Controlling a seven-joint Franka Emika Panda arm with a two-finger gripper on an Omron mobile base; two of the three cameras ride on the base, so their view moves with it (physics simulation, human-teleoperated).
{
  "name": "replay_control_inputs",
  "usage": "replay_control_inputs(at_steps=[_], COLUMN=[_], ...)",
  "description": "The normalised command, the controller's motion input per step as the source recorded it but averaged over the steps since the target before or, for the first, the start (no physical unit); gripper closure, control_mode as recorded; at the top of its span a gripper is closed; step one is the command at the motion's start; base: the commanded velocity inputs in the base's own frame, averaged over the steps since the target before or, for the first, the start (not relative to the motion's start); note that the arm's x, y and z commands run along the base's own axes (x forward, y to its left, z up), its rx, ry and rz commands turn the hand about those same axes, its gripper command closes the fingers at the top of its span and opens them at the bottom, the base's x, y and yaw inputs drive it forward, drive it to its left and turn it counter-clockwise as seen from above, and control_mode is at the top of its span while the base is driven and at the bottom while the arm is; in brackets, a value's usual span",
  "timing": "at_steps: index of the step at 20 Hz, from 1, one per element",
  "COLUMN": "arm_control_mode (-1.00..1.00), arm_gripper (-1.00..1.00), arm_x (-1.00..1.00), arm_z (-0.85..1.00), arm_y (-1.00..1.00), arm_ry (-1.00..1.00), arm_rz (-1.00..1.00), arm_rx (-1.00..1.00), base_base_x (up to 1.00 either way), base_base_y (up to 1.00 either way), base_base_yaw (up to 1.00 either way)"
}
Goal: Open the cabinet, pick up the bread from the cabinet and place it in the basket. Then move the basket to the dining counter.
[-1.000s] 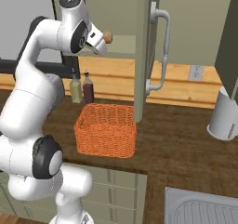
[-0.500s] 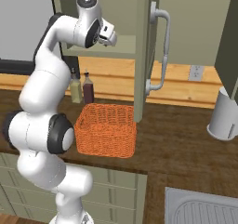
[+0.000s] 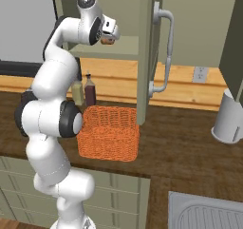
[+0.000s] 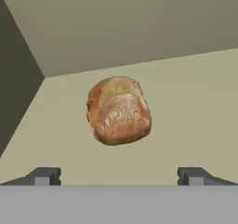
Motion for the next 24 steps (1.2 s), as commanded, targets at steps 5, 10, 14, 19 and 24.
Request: replay_control_inputs(at_steps=[5, 10, 14, 19, 24], arm_control_mode=[-1.0, -1.0, -1.0, -1.0, -1.0], arm_gripper=[-1.0, -1.0, -1.0, 1.0, 1.0], arm_x=[0.62, 0.49, 0.33, 0.13, 0.0], arm_z=[-0.09, -0.05, -0.05, -0.26, -0.27], arm_y=[-0.01, 0.0, 0.0, 0.0, 0.0], arm_ry=[-0.01, 0.0, 0.0, 0.0, -0.02], arm_rz=[0.0, 0.0, 0.0, 0.0, 0.0], arm_rx=[-0.02, 0.0, 0.0, 0.0, -0.01], base_base_x=[0.0, 0.0, 0.0, 0.0, 0.0], base_base_y=[0.0, 0.0, 0.0, 0.0, 0.0], base_base_yaw=[0.0, 0.0, 0.0, 0.0, 0.0])
